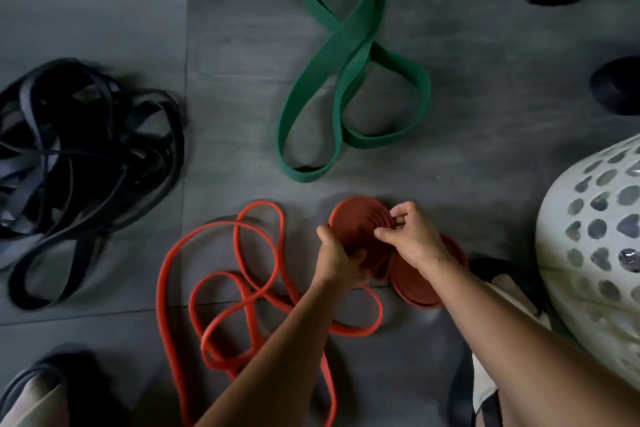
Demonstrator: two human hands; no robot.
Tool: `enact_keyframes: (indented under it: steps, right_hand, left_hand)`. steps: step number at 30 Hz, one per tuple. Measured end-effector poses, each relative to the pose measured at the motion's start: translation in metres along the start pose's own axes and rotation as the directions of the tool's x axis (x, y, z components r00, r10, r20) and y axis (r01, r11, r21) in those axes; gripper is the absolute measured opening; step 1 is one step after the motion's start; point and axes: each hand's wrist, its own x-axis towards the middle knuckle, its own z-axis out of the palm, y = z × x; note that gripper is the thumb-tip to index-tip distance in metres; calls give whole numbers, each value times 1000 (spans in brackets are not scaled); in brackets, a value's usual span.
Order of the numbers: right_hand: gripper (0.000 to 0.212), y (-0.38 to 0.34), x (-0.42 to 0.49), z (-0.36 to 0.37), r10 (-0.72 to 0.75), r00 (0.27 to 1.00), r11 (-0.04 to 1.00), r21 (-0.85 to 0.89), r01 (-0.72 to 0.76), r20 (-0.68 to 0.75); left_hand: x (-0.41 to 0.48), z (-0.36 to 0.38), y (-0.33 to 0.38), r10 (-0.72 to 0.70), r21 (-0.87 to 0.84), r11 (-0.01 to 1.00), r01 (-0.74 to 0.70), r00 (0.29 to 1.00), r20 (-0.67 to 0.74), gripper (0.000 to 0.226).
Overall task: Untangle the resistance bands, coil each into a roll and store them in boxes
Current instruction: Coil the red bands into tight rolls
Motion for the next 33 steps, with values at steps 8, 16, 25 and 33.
enact_keyframes:
  steps: [8, 16, 25, 33]
  right_hand:
    - [43, 6, -4, 5, -74, 995, 980, -191, 61, -63]
    - [53, 4, -8, 6, -105, 989, 968, -240, 76, -109]
    - [16, -25, -101, 61, -329, 871, 927, -50, 371, 366]
    - [23, -122, -186, 31, -465, 717, 885, 301, 356, 520]
  left_hand:
    - [-7, -2, 11, 151, 815, 574, 77, 968, -198, 83]
    - [-23, -21, 6, 206, 834, 552, 4, 968, -141, 77]
    - [-116, -89, -50, 0, 603, 796, 52, 996, -86, 28]
    - [-206, -168, 56, 320, 630, 711, -313, 941, 107, 24]
